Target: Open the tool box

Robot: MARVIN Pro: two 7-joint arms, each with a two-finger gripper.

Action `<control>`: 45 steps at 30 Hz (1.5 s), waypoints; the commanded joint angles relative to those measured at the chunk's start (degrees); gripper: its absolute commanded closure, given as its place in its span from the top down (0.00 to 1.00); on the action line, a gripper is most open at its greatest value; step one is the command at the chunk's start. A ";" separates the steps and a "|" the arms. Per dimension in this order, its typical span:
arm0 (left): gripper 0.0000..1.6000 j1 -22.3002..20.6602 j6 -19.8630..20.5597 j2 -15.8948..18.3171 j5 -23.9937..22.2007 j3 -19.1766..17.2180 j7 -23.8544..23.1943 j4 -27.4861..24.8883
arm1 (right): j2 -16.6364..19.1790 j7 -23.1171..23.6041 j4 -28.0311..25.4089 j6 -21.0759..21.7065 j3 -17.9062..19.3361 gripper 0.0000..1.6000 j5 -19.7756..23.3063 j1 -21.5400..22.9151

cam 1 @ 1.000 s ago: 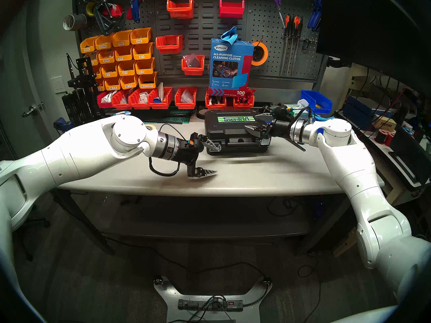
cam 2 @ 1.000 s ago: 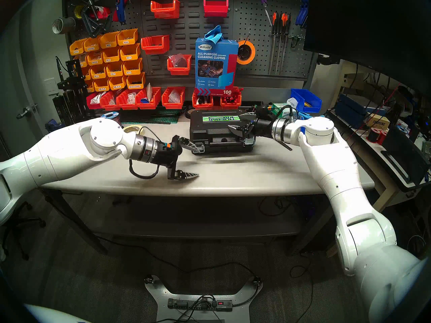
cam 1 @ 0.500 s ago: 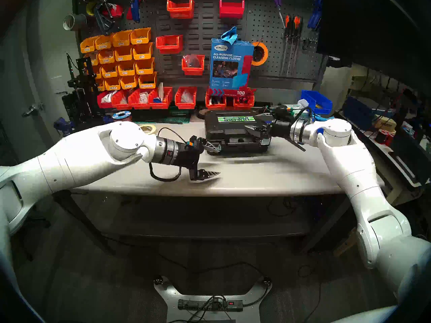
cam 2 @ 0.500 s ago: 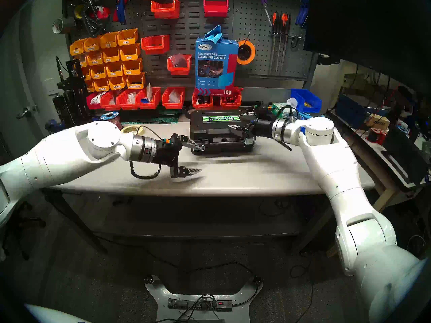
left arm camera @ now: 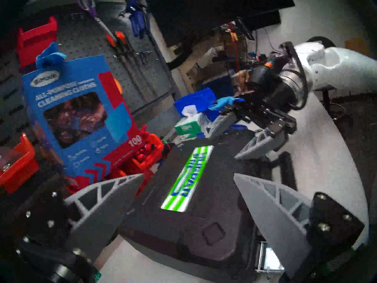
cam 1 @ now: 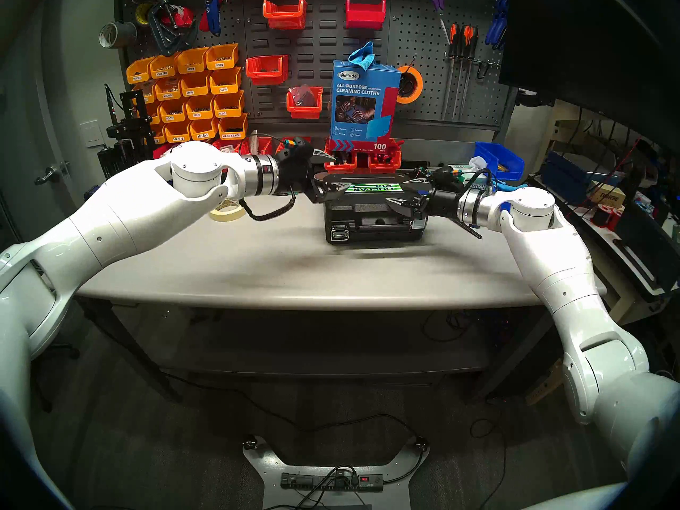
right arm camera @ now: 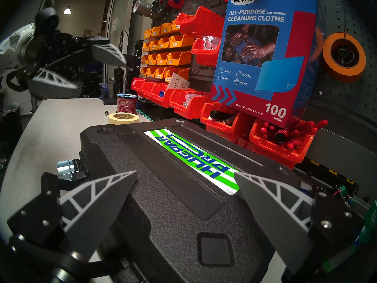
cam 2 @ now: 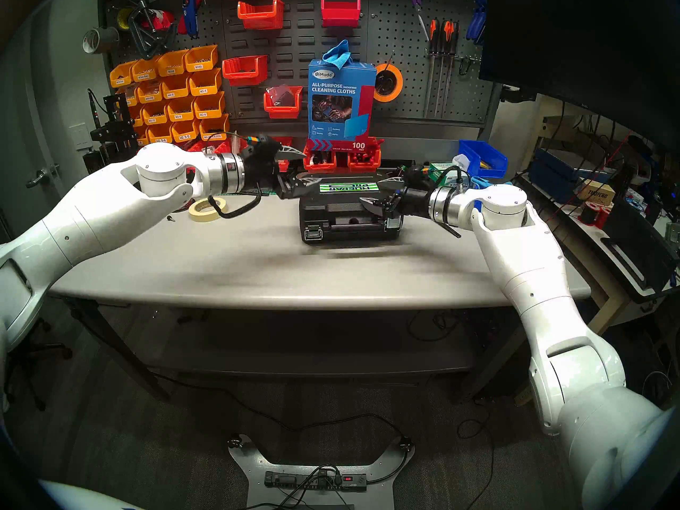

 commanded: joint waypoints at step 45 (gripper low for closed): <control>1.00 3.33 0.40 -11.67 -4.03 9.26 0.27 15.91 | -0.28 -0.94 1.05 -3.97 2.12 1.00 0.57 2.44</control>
